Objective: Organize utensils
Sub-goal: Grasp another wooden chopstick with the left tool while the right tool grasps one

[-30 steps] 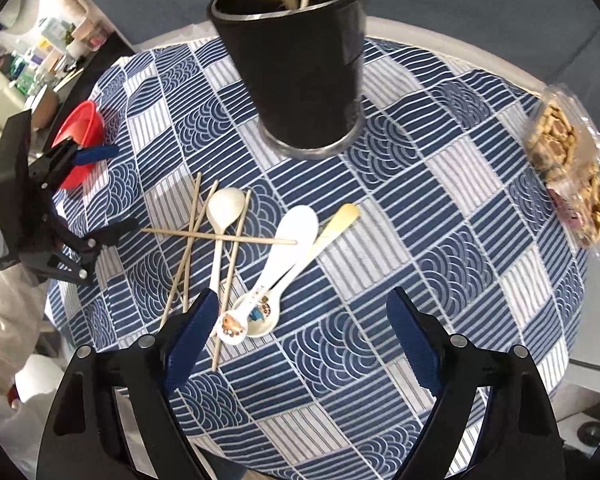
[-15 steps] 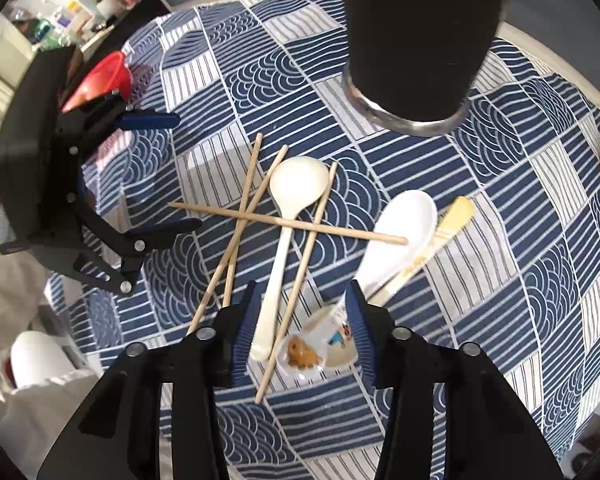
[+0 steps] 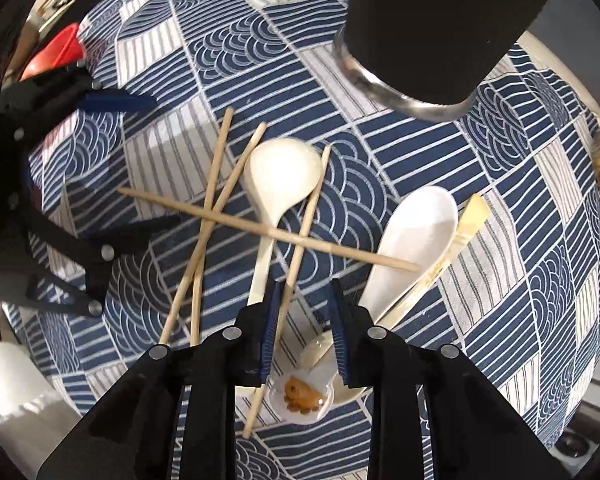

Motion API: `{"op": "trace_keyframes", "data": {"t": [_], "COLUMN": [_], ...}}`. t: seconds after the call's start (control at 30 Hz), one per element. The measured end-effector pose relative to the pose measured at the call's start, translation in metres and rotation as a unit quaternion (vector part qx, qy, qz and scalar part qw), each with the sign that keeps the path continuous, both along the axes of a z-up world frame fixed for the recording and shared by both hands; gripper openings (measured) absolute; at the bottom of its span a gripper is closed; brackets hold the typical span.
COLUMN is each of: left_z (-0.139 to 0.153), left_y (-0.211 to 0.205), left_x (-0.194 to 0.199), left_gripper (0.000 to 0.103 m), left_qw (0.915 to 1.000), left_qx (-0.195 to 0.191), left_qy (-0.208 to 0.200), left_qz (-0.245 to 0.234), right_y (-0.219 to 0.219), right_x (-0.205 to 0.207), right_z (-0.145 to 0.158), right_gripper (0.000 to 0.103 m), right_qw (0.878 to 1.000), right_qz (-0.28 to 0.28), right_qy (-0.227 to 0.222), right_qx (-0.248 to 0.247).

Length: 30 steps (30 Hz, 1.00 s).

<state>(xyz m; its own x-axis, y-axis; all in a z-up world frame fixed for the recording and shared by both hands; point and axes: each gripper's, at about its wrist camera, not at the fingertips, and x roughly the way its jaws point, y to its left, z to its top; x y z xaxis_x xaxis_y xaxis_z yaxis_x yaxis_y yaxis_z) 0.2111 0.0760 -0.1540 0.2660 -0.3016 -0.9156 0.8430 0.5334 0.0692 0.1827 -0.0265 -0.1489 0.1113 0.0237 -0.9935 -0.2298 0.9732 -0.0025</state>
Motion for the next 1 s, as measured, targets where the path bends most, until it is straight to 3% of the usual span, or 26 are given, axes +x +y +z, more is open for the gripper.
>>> {"op": "trace_keyframes", "data": {"t": [0.13,0.17,0.2,0.23,0.33,0.57,0.8,1.0], "left_z": [0.002,0.002,0.004,0.005,0.004,0.007,0.018,0.028], "left_y": [-0.005,-0.006,-0.006,-0.007,-0.007,0.016,0.040,0.057], "left_x": [0.004,0.004,0.002,-0.001,-0.006,-0.003,-0.011,-0.021], "left_gripper": [0.057,0.044,0.018,0.014,0.010,0.005,0.005,0.005], "left_qw": [0.9992,0.9991,0.9990,0.9989,0.9989,0.9966,0.9944,0.9920], "left_qx": [-0.008,-0.008,-0.011,-0.011,-0.007,-0.023,-0.035,-0.034], "left_qy": [0.039,0.040,0.040,0.040,0.038,0.077,0.087,0.089], "left_qz": [-0.007,-0.010,-0.015,-0.021,-0.028,0.014,0.049,0.083], "right_y": [0.006,0.006,0.006,0.005,-0.003,-0.028,-0.054,-0.061], "right_x": [0.005,0.006,0.007,0.011,0.013,0.005,-0.003,-0.008], "right_z": [-0.002,-0.002,-0.002,-0.003,-0.003,0.009,0.036,0.071], "right_gripper": [0.022,0.016,0.009,0.007,0.005,0.004,0.004,0.004], "right_qw": [1.000,1.000,1.000,1.000,1.000,0.996,0.981,0.972], "right_qz": [-0.003,-0.003,-0.003,-0.005,-0.004,-0.050,-0.105,-0.133], "right_qy": [0.008,0.011,0.013,0.017,0.019,0.007,-0.041,-0.088], "right_qx": [-0.006,-0.007,-0.007,-0.002,0.014,0.078,0.157,0.173]}}
